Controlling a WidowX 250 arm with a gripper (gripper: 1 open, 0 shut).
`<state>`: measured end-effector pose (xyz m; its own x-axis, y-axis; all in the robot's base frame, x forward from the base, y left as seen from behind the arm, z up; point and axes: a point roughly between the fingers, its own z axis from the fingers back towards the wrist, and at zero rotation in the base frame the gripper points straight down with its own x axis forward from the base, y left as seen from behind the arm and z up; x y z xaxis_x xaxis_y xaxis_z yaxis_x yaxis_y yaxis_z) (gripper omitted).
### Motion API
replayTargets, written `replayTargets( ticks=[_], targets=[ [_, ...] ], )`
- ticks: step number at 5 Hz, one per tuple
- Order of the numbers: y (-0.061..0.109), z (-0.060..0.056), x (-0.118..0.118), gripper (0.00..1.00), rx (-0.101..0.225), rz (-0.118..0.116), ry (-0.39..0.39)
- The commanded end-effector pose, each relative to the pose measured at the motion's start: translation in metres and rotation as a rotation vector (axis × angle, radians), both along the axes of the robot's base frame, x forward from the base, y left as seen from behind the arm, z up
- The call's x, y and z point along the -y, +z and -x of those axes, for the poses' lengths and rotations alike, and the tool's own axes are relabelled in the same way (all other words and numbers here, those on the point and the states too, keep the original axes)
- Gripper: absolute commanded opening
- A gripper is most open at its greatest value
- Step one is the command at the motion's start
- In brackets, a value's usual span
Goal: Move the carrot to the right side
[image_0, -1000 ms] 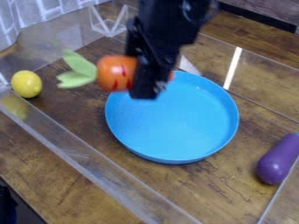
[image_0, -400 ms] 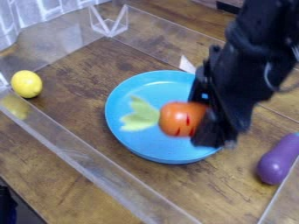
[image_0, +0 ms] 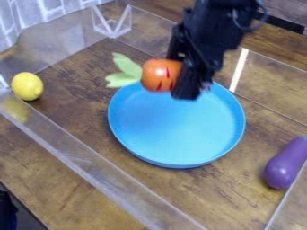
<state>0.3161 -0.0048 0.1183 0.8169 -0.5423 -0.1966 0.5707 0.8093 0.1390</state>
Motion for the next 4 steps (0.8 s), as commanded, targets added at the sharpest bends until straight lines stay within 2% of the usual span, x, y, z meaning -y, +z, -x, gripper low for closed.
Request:
replayTargets(
  ticks=[1, 2, 4],
  targets=[
    [0.014, -0.025, -0.006, 0.0, 0.056, 0.007, 0.031],
    [0.011, -0.036, -0.007, 0.0, 0.059, 0.004, 0.043],
    [0.02, -0.035, 0.004, 0.0, 0.077, -0.003, 0.098]
  ],
)
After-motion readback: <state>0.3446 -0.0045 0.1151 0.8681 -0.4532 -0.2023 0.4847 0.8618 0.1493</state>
